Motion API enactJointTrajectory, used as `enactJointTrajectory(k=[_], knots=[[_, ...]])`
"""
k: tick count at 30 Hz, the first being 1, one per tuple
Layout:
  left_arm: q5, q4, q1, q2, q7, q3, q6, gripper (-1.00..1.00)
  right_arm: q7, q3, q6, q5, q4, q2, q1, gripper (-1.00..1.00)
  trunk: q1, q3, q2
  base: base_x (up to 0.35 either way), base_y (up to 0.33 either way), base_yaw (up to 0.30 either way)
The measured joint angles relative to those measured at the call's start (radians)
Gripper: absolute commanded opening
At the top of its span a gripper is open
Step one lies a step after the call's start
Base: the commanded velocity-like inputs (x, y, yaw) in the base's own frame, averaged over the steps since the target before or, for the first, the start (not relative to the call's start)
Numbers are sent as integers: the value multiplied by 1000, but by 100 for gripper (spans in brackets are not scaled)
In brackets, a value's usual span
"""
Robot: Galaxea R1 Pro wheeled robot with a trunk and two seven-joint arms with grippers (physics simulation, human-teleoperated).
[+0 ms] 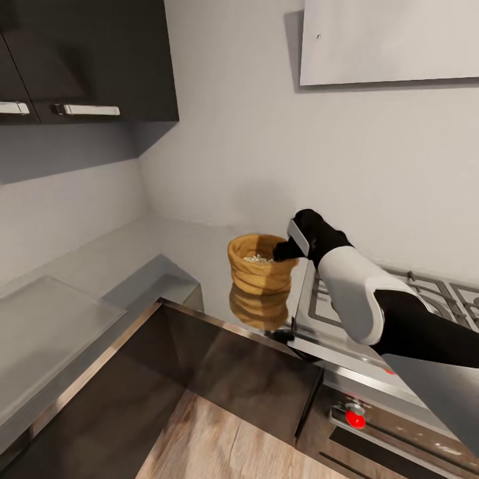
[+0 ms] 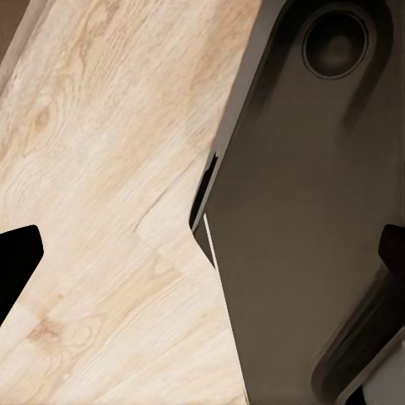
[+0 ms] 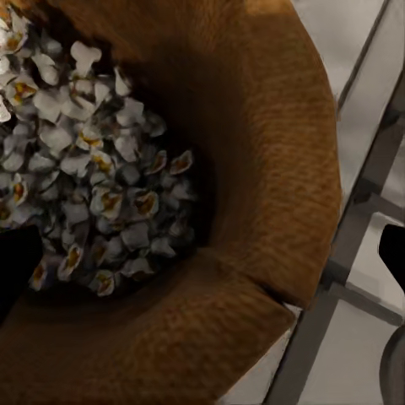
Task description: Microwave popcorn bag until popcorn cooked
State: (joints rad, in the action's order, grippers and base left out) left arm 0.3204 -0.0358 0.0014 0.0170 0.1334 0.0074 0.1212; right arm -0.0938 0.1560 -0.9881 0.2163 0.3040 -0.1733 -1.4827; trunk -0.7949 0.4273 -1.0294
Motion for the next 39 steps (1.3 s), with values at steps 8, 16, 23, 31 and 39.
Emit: enactJointTrajectory(k=[8,16,23,31,39], knots=[[0,0,0,0,0,0,0,100,0,41,12,0,3,0,0,100,0,0,0,0,0,0],[0,0,0,1,0,0,0,100,-2,43,21,1,10,3,0,100,0,0,0,8,0,0],[0,0,0,1,0,0,0,100,-2,43,24,1,11,7,0,100,0,0,0,72,0,0],[0,0,0,1,0,0,0,100,-3,43,24,1,11,9,0,100,0,0,0,2,0,0],[0,0,0,1,0,0,0,100,-1,42,24,4,-1,38,-1,-100,0,0,0,0,0,0]])
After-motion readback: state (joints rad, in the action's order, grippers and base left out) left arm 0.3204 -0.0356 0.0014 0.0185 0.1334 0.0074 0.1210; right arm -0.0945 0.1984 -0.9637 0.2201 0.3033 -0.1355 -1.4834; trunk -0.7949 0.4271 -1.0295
